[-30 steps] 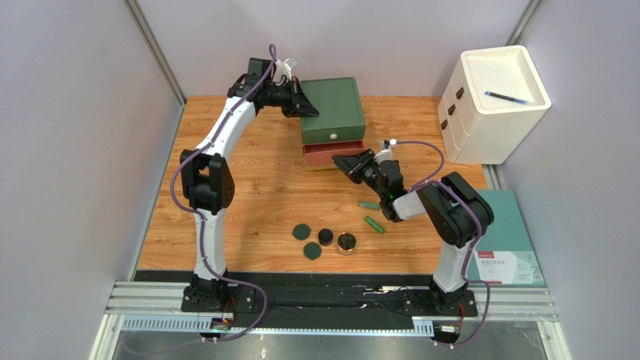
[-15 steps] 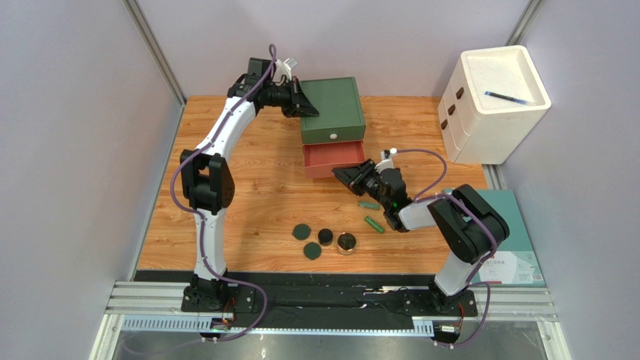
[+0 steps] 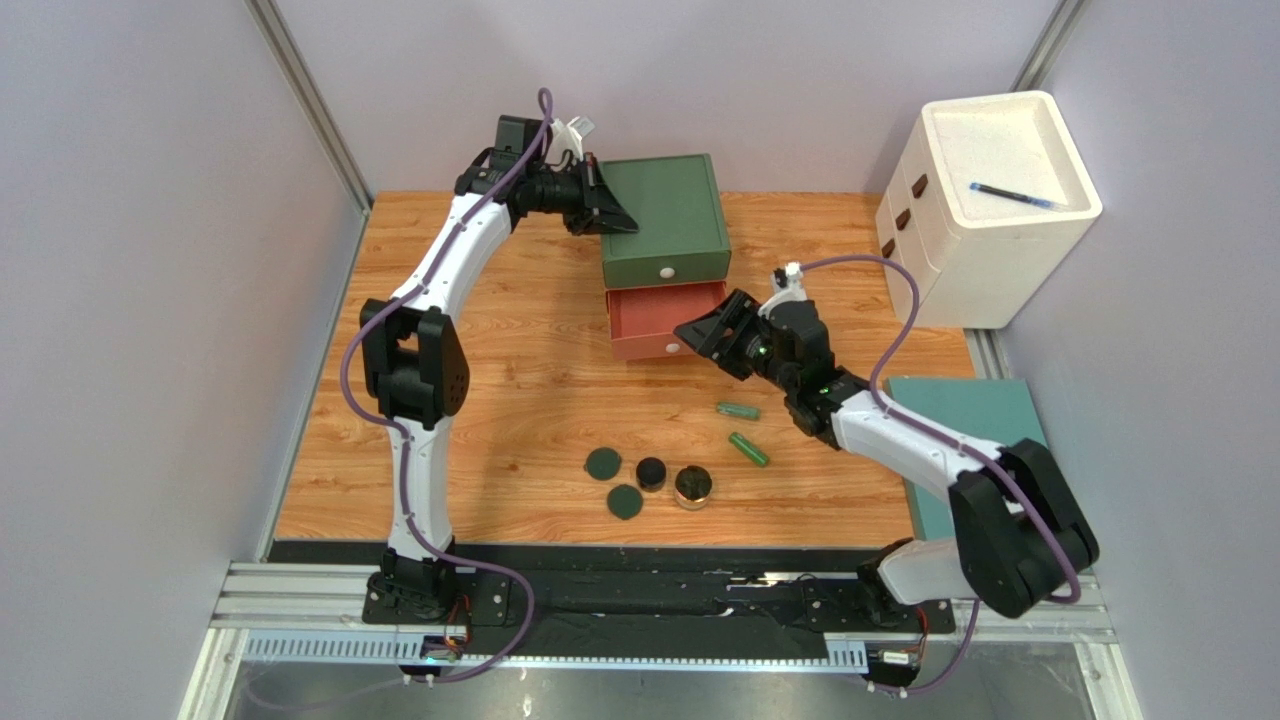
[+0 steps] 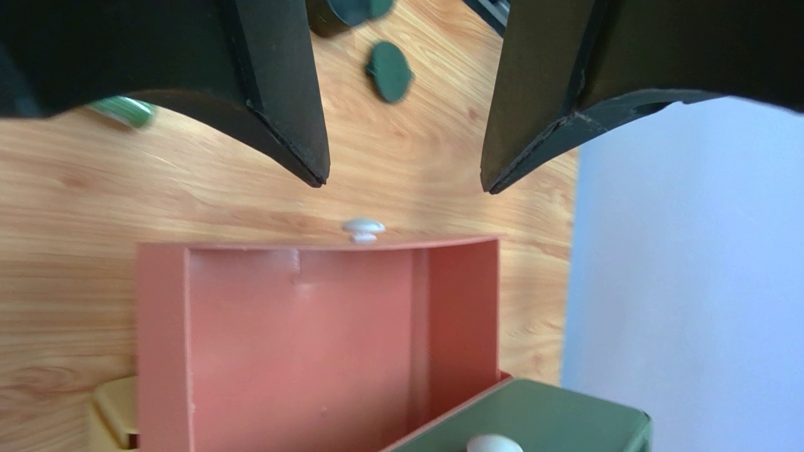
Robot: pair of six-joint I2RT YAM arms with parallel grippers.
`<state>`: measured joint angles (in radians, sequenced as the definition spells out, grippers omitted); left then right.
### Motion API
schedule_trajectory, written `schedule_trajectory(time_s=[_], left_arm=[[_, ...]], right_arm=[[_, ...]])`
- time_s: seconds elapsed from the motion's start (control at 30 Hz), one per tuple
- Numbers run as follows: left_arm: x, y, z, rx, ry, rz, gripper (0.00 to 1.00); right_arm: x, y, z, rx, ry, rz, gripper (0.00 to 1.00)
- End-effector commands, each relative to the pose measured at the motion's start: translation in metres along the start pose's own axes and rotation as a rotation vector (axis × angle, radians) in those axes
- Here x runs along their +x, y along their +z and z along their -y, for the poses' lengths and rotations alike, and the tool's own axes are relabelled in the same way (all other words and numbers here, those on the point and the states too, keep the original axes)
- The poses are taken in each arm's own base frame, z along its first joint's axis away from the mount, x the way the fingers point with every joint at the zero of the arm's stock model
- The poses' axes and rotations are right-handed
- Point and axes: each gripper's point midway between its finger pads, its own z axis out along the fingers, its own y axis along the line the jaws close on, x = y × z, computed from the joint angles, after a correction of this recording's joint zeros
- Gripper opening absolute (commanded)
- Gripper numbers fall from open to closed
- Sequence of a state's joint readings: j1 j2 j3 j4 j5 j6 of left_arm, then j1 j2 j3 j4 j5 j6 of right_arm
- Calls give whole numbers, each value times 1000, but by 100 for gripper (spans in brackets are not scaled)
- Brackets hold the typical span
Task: Organize the makeup
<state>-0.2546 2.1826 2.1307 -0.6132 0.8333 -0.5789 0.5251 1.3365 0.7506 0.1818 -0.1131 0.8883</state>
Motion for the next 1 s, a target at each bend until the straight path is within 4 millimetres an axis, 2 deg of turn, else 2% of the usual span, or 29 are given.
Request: schedule_trajectory(time_s=[0.0, 0.07, 0.1, 0.13, 0.2, 0.23, 0.27, 0.33, 0.37, 0.47, 0.6, 0.73, 0.8, 0.97], left_arm=[[21, 9, -43, -130, -74, -48, 0], [21, 8, -44, -135, -72, -48, 0], [22, 9, -43, -135, -72, -49, 0], [22, 9, -45, -137, -75, -50, 0], [22, 10, -43, -131, -74, -51, 0], [22, 10, -46, -132, -76, -52, 0], [22, 10, -45, -132, -78, -51, 0], [21, 11, -45, -129, -81, -48, 0], [21, 11, -45, -127, -82, -48, 0], [21, 12, -45, -127, -85, -50, 0], [23, 12, -47, -125, -85, -54, 0], [26, 14, -50, -127, -93, -60, 0], [27, 14, -50, -122, -94, -60, 0], [29, 16, -52, -117, -103, -63, 0]], right_arm=[[22, -27, 35, 181, -212, -165, 65], [24, -33, 34, 190, -263, -205, 65], [34, -39, 38, 214, -295, -257, 65], [32, -42, 36, 218, -369, -270, 65], [52, -53, 41, 255, -451, -363, 66], [54, -55, 41, 261, -518, -386, 67], [67, -58, 30, 232, -569, -422, 68], [79, -64, 28, 232, -651, -469, 75], [93, -67, 19, 199, -698, -500, 75], [119, -73, 20, 194, -773, -587, 77], [148, -73, 34, 225, -822, -700, 78], [162, -72, 48, 262, -832, -757, 80], [159, -71, 58, 315, -861, -754, 80], [168, -72, 73, 348, -863, -803, 80]])
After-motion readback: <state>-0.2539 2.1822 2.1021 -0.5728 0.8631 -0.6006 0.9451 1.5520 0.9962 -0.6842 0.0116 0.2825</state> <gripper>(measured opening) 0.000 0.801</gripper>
